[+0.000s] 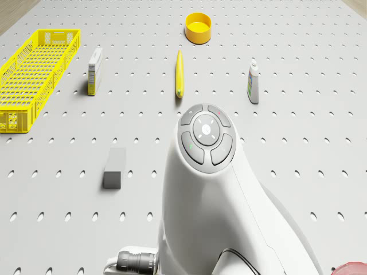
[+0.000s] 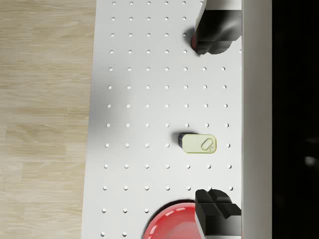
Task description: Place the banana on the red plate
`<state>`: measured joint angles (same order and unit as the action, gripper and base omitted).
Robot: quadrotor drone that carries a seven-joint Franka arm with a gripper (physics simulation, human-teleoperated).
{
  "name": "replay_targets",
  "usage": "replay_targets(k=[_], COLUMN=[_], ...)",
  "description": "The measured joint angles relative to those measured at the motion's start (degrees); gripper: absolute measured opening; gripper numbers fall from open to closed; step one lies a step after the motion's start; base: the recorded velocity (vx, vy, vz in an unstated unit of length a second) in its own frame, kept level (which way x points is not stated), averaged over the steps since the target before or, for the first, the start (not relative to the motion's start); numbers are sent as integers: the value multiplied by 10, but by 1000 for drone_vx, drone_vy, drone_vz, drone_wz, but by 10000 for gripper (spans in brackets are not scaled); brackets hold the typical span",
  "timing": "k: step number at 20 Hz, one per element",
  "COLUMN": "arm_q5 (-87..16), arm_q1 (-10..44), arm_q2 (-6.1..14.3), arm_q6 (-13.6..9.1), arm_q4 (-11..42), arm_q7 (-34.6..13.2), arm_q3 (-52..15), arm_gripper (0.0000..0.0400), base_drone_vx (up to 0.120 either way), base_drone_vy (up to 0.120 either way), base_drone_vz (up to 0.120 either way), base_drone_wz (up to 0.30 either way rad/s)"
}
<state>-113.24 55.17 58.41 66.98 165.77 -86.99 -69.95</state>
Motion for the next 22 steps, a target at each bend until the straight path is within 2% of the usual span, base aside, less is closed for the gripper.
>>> replay_targets(k=[3, 8, 13, 22], arm_q5=[-4, -2, 4, 18], arm_q1=[19, 38, 49, 62], arm_q2=[12, 30, 47, 74], arm_q6=[-2, 3, 13, 36], arm_q4=[1, 1, 1, -1], arm_q7=[-13, -27, -36, -47], arm_q3=[-10, -21, -29, -39], arm_gripper=[400, 400, 400, 400], base_drone_vx=[107, 0, 0, 120], base_drone_vy=[0, 0, 96, 0], base_drone_vz=[-40, -120, -120, -120], base_drone_wz=[0, 0, 0, 0])
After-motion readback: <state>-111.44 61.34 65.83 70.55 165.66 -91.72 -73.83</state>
